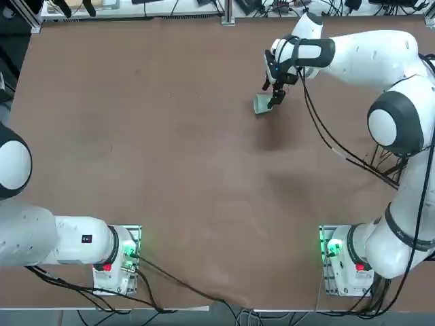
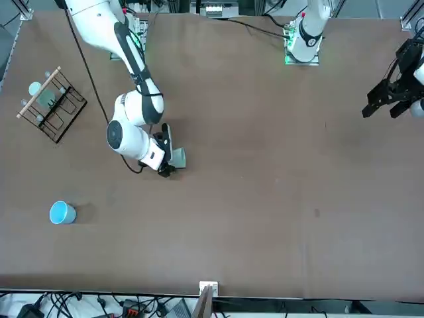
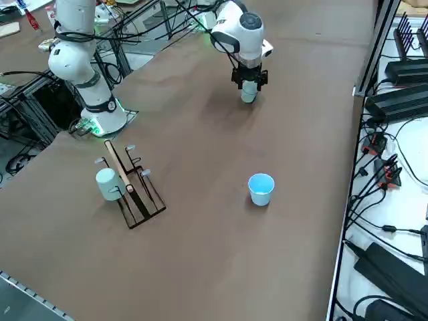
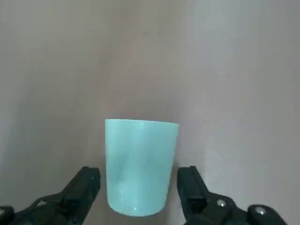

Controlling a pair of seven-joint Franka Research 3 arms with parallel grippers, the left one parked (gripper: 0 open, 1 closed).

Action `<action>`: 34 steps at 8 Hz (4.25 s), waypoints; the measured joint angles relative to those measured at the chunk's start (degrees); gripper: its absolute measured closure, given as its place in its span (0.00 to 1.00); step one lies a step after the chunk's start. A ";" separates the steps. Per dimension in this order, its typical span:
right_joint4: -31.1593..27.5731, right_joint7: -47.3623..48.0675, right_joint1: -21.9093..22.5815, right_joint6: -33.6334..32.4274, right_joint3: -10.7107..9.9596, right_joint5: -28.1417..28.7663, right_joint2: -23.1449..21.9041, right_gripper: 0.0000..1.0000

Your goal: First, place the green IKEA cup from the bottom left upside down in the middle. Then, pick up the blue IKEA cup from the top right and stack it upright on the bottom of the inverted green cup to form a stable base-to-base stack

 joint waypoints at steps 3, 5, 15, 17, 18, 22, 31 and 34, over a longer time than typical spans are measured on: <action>-1.21 -0.01 -0.02 1.59 0.00 0.15 -0.05 0.00; -2.55 -0.54 -0.05 2.94 0.00 2.06 -0.05 0.00; -4.44 -1.30 0.28 8.54 0.55 4.06 1.14 0.00; -4.44 -1.30 0.53 9.12 0.63 4.53 1.48 0.04; -4.46 -1.30 0.51 9.15 0.61 4.59 1.40 0.10; -4.48 -1.38 0.61 9.08 0.59 4.59 1.17 0.13; -2.48 -1.87 1.08 2.38 -3.14 0.85 -4.38 0.13; 4.67 -1.88 0.85 -11.54 -11.12 -4.99 -4.80 0.13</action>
